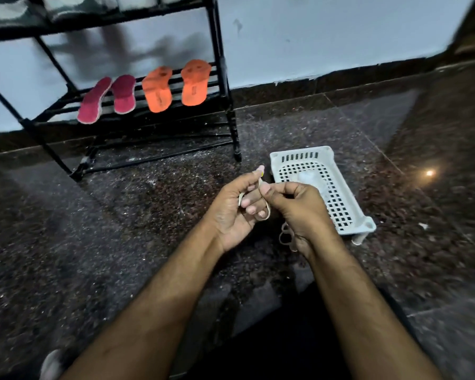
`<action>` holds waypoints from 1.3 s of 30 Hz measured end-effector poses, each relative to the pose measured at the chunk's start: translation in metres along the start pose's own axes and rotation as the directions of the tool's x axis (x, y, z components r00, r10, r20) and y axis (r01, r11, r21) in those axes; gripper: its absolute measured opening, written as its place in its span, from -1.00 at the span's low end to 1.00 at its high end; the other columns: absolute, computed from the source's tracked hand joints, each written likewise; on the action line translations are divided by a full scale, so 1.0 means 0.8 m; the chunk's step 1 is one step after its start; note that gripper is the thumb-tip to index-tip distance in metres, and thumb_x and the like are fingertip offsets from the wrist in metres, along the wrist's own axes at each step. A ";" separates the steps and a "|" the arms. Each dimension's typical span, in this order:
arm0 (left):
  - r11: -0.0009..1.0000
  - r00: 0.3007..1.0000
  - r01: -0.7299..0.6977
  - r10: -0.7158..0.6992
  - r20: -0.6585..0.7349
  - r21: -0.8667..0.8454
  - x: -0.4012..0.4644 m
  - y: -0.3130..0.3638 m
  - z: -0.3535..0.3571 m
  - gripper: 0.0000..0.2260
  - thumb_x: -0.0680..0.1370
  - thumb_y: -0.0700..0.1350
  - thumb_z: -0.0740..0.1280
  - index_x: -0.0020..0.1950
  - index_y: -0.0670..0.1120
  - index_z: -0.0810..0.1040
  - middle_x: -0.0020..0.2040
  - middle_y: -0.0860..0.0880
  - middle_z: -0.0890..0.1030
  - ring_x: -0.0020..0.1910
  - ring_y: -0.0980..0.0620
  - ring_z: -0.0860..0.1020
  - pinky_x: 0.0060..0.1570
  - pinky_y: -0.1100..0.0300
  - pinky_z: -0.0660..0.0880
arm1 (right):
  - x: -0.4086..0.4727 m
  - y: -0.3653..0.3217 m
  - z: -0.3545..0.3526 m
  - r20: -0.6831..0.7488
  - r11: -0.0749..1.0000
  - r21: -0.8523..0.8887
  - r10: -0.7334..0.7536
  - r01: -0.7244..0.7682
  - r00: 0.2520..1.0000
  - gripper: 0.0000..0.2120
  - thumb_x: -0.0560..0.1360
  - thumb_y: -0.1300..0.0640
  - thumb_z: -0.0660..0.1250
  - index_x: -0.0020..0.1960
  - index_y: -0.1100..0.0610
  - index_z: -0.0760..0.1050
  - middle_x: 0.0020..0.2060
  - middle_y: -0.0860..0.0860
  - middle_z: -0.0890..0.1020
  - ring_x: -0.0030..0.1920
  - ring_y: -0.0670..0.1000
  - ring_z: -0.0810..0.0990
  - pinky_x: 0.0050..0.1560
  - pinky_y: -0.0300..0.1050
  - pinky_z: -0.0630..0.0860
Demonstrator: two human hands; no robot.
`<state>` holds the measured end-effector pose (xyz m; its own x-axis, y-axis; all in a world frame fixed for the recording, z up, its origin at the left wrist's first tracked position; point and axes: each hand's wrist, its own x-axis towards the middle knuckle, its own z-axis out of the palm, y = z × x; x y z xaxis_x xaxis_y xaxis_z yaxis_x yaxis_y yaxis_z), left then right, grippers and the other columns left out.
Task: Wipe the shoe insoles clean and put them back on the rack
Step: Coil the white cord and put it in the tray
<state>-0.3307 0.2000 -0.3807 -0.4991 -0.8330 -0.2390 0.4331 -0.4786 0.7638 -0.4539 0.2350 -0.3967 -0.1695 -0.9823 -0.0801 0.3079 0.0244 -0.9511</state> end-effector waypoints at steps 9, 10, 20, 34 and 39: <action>0.978 0.996 0.063 -0.050 -0.069 0.198 0.085 -0.026 0.067 -0.74 0.62 -0.06 0.29 -0.25 -0.05 0.36 -0.58 0.07 0.26 -0.61 0.16 0.25 -0.53 0.26 0.32 | 0.035 -0.007 -0.082 -0.238 0.963 -0.269 -0.088 0.021 0.967 -0.77 0.41 -0.04 0.46 -0.12 0.12 0.71 -0.26 0.09 0.74 -0.13 0.23 0.72 0.02 0.28 0.63; 0.975 0.997 0.061 -0.049 -0.060 0.212 0.090 -0.029 0.070 -0.74 0.63 -0.07 0.30 -0.24 -0.06 0.37 -0.57 0.07 0.27 -0.60 0.16 0.26 -0.52 0.25 0.34 | 0.039 -0.008 -0.087 -0.258 0.956 -0.292 -0.078 -0.001 0.963 -0.76 0.39 -0.08 0.45 -0.15 0.10 0.70 -0.29 0.07 0.73 -0.15 0.23 0.72 -0.03 0.28 0.64; 0.923 0.985 0.174 -0.165 -0.056 0.343 0.139 -0.031 0.078 -0.82 0.67 -0.26 0.21 0.05 -0.32 0.57 -0.31 -0.08 0.60 -0.32 0.07 0.51 -0.25 0.23 0.59 | 0.066 -0.015 -0.126 -0.398 0.893 -0.437 -0.085 -0.107 0.914 -0.71 0.55 0.08 0.33 -0.33 0.12 0.52 -0.47 -0.05 0.58 -0.46 -0.04 0.48 -0.37 -0.13 0.44; 0.790 0.952 0.073 0.127 -0.279 0.609 0.135 -0.132 0.111 -0.90 0.60 -0.24 0.35 -0.02 -0.14 0.67 -0.13 0.02 0.71 -0.21 0.11 0.65 -0.21 0.26 0.60 | 0.048 -0.026 -0.190 -0.529 0.702 -0.645 -0.124 -0.303 0.839 -0.84 0.56 0.00 0.38 -0.14 0.05 0.62 -0.29 -0.08 0.67 -0.31 -0.11 0.62 -0.38 -0.28 0.40; 0.597 0.919 0.154 0.206 -0.335 0.787 0.132 -0.162 0.095 -0.96 0.53 -0.16 0.46 -0.12 -0.08 0.70 -0.13 0.11 0.69 -0.26 0.15 0.63 -0.20 0.30 0.59 | 0.046 -0.015 -0.205 -0.513 0.571 -0.735 -0.115 -0.366 0.851 -0.83 0.51 0.00 0.41 -0.21 0.04 0.61 -0.28 -0.04 0.69 -0.21 0.02 0.67 -0.04 -0.09 0.62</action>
<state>-0.4969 0.1950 -0.4594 -0.1182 -0.9573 -0.2637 -0.4091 -0.1950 0.8914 -0.6173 0.2290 -0.4370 -0.6599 -0.7430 -0.1119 -0.4500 0.5101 -0.7330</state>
